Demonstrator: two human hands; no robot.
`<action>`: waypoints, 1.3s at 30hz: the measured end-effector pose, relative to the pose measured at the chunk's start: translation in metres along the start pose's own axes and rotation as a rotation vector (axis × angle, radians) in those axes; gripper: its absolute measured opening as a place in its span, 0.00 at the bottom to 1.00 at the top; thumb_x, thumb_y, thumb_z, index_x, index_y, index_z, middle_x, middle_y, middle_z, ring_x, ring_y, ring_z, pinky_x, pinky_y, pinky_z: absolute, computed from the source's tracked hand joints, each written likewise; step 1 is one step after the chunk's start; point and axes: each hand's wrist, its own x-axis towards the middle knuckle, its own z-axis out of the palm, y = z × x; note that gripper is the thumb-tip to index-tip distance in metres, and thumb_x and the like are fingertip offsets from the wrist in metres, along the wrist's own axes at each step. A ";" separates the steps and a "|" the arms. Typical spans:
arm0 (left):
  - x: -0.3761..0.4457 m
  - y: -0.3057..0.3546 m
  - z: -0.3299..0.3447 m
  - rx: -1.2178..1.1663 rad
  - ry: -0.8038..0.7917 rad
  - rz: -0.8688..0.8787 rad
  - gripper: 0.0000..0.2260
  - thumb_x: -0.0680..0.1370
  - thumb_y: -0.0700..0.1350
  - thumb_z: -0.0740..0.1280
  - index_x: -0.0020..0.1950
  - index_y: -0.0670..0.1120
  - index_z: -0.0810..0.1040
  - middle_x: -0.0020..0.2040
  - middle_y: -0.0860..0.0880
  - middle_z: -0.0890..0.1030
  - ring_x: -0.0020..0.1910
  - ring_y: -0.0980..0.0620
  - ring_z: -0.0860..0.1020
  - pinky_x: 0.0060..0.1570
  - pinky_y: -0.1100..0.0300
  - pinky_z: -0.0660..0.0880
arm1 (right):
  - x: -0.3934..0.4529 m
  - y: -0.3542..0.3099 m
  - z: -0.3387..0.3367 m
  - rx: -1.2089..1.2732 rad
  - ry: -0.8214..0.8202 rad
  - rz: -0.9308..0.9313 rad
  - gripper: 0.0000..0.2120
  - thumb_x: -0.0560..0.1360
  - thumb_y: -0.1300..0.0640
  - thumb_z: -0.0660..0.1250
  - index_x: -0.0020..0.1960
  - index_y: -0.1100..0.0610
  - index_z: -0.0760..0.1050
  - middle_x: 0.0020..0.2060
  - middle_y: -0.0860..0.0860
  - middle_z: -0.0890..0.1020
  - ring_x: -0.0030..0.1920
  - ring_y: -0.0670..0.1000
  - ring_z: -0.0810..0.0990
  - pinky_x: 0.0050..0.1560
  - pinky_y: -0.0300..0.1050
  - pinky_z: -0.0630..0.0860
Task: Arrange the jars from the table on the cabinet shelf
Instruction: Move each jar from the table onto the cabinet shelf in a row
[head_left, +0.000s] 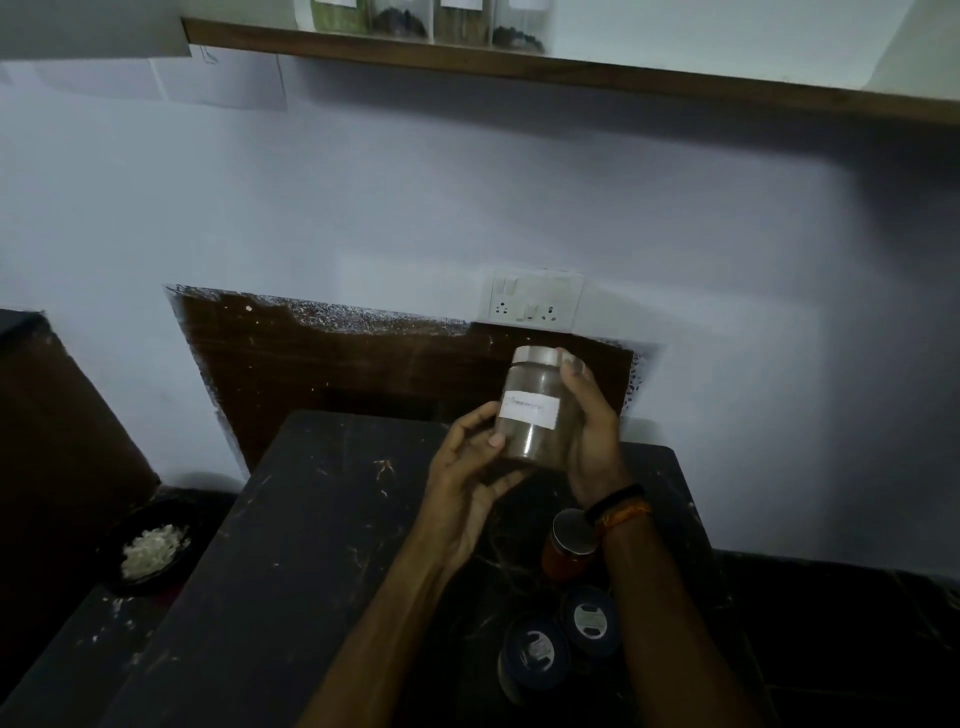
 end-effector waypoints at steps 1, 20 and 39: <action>0.001 0.002 0.003 -0.007 -0.028 -0.011 0.26 0.74 0.42 0.73 0.72 0.45 0.72 0.66 0.42 0.79 0.67 0.39 0.77 0.61 0.43 0.77 | -0.001 -0.004 0.002 0.063 -0.010 0.001 0.30 0.75 0.42 0.66 0.72 0.55 0.69 0.64 0.62 0.77 0.59 0.62 0.80 0.52 0.57 0.82; 0.063 0.075 0.081 0.088 -0.239 0.174 0.29 0.73 0.41 0.73 0.74 0.50 0.71 0.65 0.41 0.80 0.67 0.39 0.77 0.63 0.43 0.77 | 0.044 -0.111 0.035 0.222 -0.096 -0.287 0.27 0.79 0.45 0.60 0.74 0.59 0.69 0.55 0.57 0.83 0.51 0.55 0.84 0.45 0.49 0.82; 0.154 0.172 0.180 0.159 -0.384 0.440 0.28 0.73 0.37 0.74 0.72 0.50 0.72 0.63 0.38 0.81 0.63 0.38 0.80 0.58 0.41 0.79 | 0.104 -0.267 0.079 -0.178 -0.128 -0.580 0.24 0.79 0.43 0.63 0.67 0.57 0.75 0.61 0.60 0.81 0.60 0.62 0.81 0.60 0.61 0.79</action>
